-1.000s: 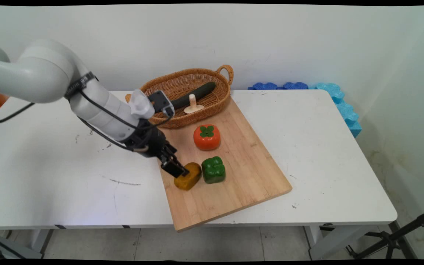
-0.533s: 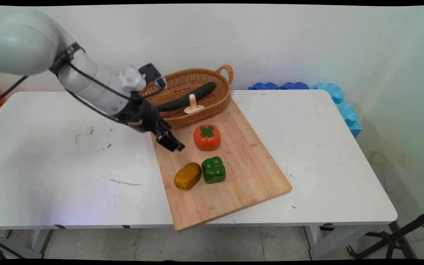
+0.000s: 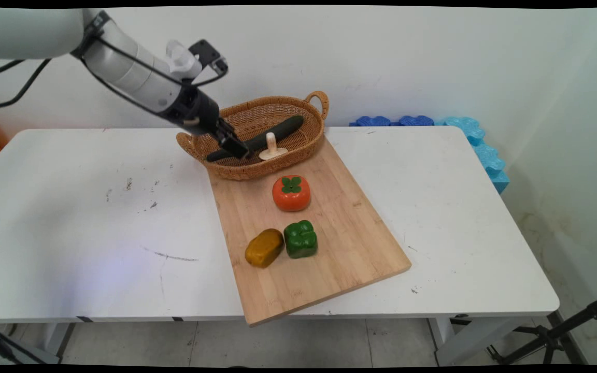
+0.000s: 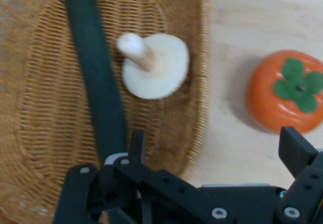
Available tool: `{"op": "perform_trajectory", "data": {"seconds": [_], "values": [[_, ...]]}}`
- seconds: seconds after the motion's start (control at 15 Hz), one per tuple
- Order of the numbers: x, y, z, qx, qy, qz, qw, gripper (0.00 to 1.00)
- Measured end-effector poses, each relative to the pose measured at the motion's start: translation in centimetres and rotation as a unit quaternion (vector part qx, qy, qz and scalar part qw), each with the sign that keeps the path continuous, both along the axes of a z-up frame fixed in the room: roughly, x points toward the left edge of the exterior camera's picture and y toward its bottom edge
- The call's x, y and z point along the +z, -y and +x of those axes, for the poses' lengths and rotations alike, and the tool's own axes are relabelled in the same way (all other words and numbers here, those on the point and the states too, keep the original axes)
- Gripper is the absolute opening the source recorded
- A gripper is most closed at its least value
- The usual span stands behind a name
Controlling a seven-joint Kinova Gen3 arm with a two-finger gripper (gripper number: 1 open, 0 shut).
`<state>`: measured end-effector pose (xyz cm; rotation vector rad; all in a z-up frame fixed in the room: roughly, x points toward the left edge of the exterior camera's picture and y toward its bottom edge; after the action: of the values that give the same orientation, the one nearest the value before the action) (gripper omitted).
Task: Pick up the cucumber from the vegetable basket
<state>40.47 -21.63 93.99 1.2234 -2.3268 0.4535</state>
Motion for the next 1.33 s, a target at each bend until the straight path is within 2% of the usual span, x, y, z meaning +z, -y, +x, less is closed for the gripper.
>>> {"op": "perform_trajectory", "data": {"seconds": [0.4,0.73,1.33], "values": [[-0.5,4.2,2.2,0.016,0.029,-0.019,0.9993,1.0],[-2.9,6.9,3.4,0.02,0.051,-0.016,0.9984,1.0],[-6.5,8.8,3.2,0.013,0.06,0.003,0.9981,1.0]]}}
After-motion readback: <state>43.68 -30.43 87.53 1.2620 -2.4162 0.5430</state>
